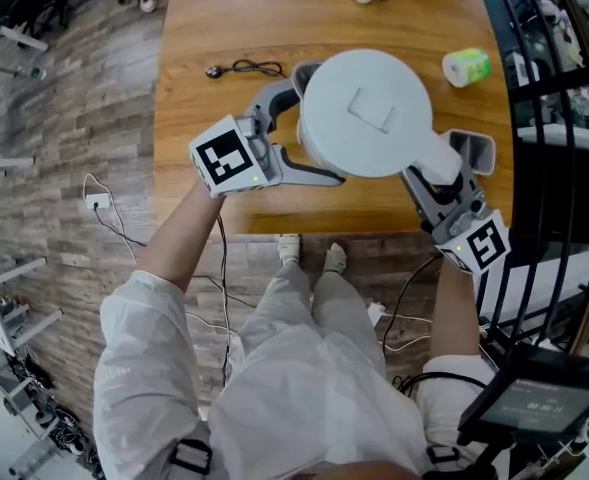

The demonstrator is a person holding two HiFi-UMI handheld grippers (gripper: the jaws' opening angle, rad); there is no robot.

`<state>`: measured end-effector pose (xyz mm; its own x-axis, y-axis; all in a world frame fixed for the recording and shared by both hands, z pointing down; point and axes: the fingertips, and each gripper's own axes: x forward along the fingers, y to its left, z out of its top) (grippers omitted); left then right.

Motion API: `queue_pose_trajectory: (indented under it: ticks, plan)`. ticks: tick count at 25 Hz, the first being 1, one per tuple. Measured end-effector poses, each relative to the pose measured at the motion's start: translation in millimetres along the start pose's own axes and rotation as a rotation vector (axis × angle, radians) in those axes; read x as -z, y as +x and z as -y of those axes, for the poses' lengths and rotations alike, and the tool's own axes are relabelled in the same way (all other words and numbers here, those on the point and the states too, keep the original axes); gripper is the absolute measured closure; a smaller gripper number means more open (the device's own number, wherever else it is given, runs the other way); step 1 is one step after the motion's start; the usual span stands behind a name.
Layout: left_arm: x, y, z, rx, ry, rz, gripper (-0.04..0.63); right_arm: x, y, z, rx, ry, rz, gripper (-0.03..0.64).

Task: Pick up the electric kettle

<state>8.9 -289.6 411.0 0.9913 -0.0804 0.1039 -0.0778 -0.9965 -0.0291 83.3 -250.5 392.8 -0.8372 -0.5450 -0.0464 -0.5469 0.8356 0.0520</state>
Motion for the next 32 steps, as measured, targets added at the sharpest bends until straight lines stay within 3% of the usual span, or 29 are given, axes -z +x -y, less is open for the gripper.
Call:
queue_pose_trajectory:
  ticks: [22,32]
  plan:
    - [-94,-1,67,-0.001,-0.003,0.031,0.014,-94,-46,-47,-0.001,-0.038,0.049,0.511]
    - [-108,-4,85,0.003,-0.014,0.027,0.014,-109,-54,-63,0.001,-0.034,0.064,0.511]
